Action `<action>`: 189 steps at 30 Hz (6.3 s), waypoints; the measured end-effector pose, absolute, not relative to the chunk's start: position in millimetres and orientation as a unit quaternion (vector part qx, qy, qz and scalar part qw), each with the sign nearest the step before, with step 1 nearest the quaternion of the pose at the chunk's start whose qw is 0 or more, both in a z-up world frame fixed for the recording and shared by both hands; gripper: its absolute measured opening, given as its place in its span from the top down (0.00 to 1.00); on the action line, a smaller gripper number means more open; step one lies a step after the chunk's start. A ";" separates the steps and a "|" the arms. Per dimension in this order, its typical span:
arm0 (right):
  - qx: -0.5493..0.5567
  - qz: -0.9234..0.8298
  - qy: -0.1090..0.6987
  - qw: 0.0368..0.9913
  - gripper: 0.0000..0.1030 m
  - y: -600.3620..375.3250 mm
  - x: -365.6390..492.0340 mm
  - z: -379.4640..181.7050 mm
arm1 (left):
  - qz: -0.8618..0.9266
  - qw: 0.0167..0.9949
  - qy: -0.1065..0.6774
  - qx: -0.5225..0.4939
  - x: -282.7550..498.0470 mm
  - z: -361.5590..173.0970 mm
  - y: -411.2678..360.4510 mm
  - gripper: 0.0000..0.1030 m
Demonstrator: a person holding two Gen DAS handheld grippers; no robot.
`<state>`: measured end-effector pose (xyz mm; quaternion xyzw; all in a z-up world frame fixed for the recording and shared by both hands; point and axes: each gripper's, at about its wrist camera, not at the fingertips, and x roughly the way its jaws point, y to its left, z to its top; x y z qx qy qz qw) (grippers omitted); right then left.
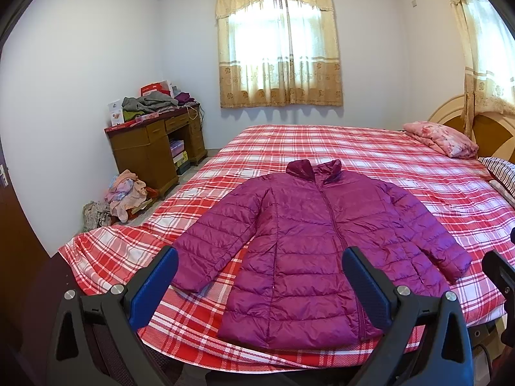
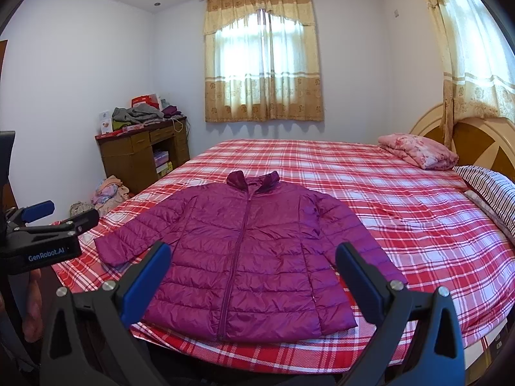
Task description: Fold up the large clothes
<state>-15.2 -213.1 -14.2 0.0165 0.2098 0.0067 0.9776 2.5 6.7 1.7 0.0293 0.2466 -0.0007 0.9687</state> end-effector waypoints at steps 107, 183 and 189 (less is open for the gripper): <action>0.199 -0.207 0.367 0.885 0.85 -506.2 125.5 -173.0 | 0.045 0.916 0.376 0.134 265.8 -155.3 -21.1 0.01; 0.005 -0.037 0.380 0.924 0.12 -353.7 259.0 -212.7 | -0.096 0.909 0.397 0.083 392.1 -145.8 -172.7 0.90; 0.002 -0.042 0.375 0.926 0.11 -353.0 256.0 -213.4 | -0.073 0.932 0.339 0.105 358.3 -108.1 -131.1 0.90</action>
